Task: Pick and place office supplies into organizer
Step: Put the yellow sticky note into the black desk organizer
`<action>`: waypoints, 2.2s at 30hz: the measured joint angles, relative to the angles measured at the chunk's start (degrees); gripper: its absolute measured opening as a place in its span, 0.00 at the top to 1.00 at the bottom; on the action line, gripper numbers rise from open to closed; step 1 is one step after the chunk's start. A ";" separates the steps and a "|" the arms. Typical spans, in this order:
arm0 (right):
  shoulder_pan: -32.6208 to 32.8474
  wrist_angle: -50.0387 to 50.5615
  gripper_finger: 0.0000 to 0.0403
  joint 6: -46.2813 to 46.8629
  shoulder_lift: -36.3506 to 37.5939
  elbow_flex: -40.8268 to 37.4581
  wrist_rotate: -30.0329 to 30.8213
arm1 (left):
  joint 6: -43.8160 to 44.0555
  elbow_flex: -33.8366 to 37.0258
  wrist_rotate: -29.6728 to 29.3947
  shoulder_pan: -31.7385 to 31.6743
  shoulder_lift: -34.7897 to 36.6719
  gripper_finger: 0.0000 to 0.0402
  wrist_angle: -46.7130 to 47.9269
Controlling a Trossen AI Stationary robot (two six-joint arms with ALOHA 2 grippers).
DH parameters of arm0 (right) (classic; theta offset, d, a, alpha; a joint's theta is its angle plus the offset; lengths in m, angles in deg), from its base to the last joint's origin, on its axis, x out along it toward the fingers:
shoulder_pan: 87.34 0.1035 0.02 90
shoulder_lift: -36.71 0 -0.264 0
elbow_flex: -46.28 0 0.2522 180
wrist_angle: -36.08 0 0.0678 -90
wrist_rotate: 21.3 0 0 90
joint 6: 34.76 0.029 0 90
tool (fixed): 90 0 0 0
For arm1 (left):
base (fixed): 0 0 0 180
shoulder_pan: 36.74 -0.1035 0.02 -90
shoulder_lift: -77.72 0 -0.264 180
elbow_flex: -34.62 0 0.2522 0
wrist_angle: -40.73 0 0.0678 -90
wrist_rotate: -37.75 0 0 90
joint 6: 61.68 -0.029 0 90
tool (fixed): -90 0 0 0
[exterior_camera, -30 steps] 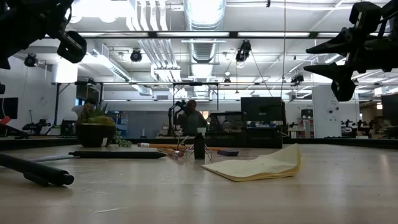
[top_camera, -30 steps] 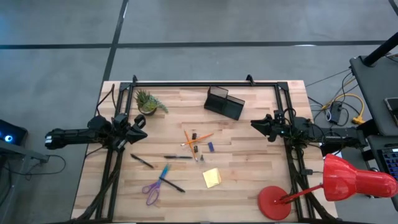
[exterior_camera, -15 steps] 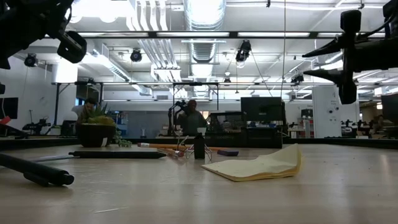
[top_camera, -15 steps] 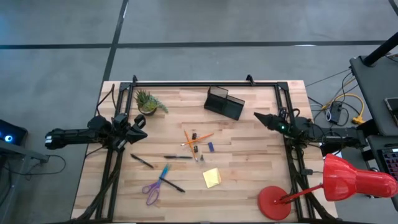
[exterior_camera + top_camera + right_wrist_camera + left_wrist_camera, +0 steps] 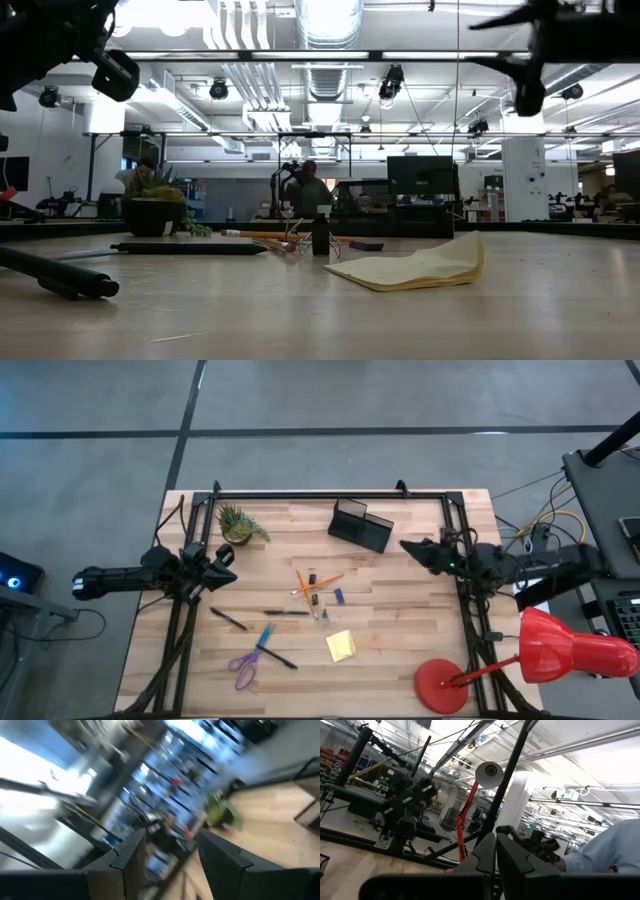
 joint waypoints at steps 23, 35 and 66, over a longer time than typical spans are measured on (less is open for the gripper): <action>17.10 22.42 0.54 39.48 -59.31 29.55 -28.08 | -0.01 -0.01 0.02 -0.01 0.00 1.00 0.00; 17.09 31.53 0.36 40.65 -73.20 43.52 -28.75 | 0.00 0.01 0.01 0.00 -0.04 1.00 0.04; 16.49 49.34 0.95 35.68 -84.89 60.03 -27.85 | -0.01 0.00 0.02 0.00 -0.37 1.00 -0.02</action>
